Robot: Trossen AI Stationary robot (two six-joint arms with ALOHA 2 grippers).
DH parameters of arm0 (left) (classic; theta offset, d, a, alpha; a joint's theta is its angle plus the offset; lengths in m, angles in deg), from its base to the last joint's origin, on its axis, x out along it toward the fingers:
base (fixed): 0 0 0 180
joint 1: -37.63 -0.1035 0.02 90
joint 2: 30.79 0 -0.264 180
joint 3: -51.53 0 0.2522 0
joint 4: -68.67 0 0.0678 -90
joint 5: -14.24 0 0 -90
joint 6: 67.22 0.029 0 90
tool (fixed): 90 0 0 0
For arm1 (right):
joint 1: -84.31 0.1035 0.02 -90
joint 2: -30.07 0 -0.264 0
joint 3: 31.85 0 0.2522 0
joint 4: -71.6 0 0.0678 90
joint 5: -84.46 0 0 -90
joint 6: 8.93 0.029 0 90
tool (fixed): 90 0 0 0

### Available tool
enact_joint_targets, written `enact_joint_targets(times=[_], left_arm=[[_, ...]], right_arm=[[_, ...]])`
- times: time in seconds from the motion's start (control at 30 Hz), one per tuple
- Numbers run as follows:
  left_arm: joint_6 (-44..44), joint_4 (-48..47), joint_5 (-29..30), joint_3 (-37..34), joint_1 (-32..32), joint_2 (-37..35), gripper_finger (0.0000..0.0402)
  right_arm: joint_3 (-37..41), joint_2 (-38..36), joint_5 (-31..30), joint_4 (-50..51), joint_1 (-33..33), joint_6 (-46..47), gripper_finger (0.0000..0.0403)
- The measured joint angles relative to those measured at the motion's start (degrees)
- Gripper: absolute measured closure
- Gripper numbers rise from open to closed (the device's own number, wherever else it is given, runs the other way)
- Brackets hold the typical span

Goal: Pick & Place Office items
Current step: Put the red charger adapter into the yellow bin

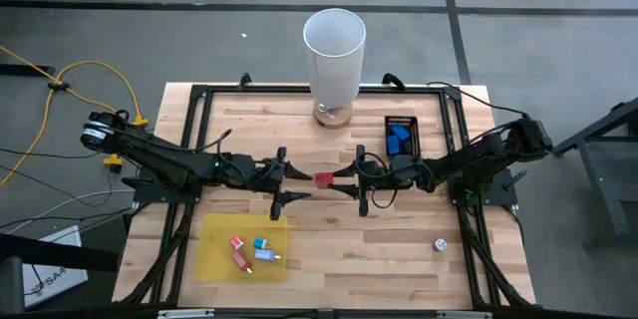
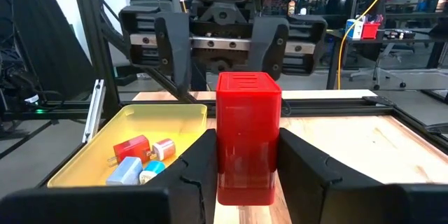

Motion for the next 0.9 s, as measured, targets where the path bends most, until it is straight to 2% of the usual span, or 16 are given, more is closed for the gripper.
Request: enact_joint_targets(times=[0.23,0.33,0.47,0.9], left_arm=[[0.08,0.85,0.18,0.0,-0.18,0.89,0.0203],[0.49,4.34,0.41,-0.01,-0.25,3.53,0.0203],[4.71,7.58,1.85,-0.16,-0.44,6.44,0.0203],[6.0,8.37,4.11,-0.17,-0.46,6.25,0.0203]], right_arm=[[0.0,0.0,0.0,0.0,0.0,0.17,0.0293],[0.02,0.0,0.02,0.07,0.02,0.43,0.0293],[0.25,-0.03,-0.04,0.75,0.07,0.63,0.0293],[0.15,-0.07,-2.21,0.72,1.14,0.26,0.0293]])
